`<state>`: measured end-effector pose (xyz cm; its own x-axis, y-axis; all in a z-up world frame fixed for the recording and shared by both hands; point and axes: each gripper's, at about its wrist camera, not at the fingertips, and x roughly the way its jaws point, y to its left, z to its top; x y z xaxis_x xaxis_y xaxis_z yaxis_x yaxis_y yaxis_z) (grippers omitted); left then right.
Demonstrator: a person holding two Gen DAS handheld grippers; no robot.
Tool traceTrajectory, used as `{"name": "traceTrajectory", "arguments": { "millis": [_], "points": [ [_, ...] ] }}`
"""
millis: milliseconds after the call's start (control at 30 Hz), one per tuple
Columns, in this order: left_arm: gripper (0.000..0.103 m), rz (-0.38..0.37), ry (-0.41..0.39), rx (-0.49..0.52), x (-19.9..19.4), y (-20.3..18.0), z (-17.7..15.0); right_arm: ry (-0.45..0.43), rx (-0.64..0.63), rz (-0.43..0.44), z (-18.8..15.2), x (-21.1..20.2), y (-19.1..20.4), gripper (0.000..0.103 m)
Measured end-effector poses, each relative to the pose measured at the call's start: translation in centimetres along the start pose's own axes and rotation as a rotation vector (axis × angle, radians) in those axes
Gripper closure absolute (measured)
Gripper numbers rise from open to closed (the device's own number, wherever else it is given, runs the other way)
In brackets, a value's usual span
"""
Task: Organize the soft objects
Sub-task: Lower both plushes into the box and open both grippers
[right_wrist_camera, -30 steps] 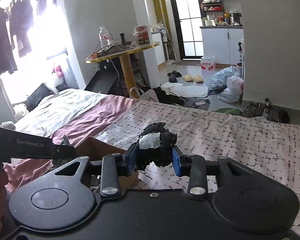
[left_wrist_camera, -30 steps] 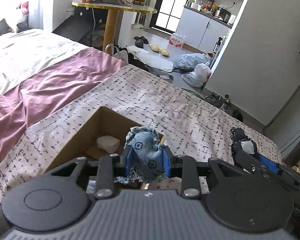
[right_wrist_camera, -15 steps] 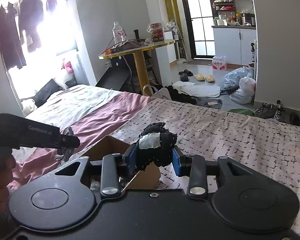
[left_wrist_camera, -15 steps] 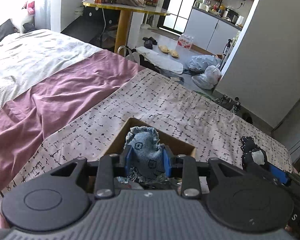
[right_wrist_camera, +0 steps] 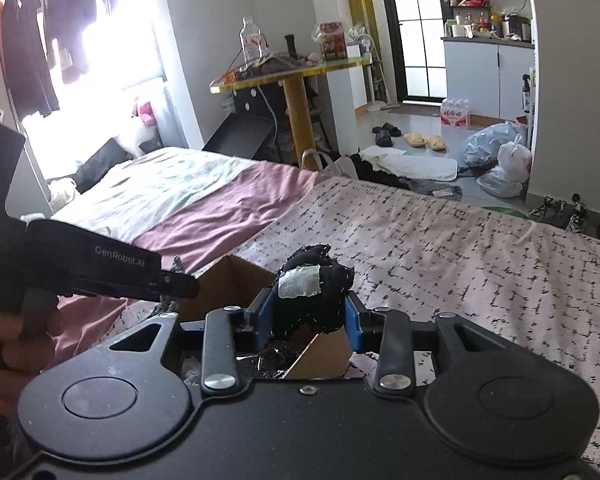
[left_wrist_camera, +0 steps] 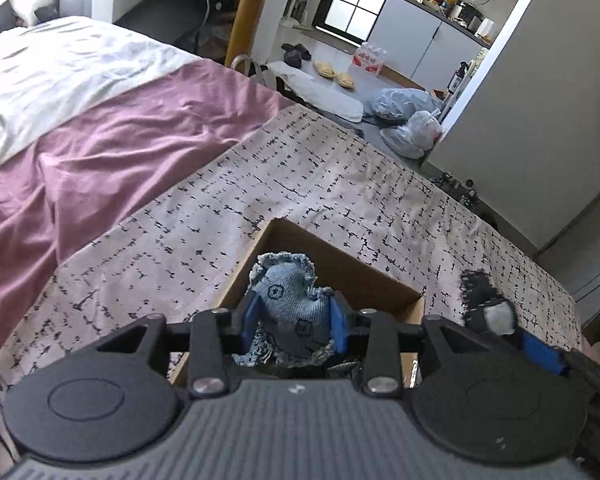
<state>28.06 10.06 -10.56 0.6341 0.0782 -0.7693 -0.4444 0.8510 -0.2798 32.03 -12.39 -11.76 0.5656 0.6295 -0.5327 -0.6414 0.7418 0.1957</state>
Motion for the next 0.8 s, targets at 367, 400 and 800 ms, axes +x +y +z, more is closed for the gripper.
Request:
{"name": "traceTrajectory", "arguments": {
  "millis": [367,400,800],
  "points": [
    [0.051,-0.032,0.015,-0.039,1.1,2.9,1.3,0.090,0.018,0.016,0.4,4.1,1.4,0.066],
    [0.051,-0.034,0.014,-0.040,1.1,3.1,1.4,0.103,0.021,0.016,0.3,4.5,1.6,0.066],
    [0.038,-0.060,0.067,-0.001,-0.9,4.2,2.8,0.146,0.087,-0.021,3.2,4.5,3.0,0.045]
  ]
}}
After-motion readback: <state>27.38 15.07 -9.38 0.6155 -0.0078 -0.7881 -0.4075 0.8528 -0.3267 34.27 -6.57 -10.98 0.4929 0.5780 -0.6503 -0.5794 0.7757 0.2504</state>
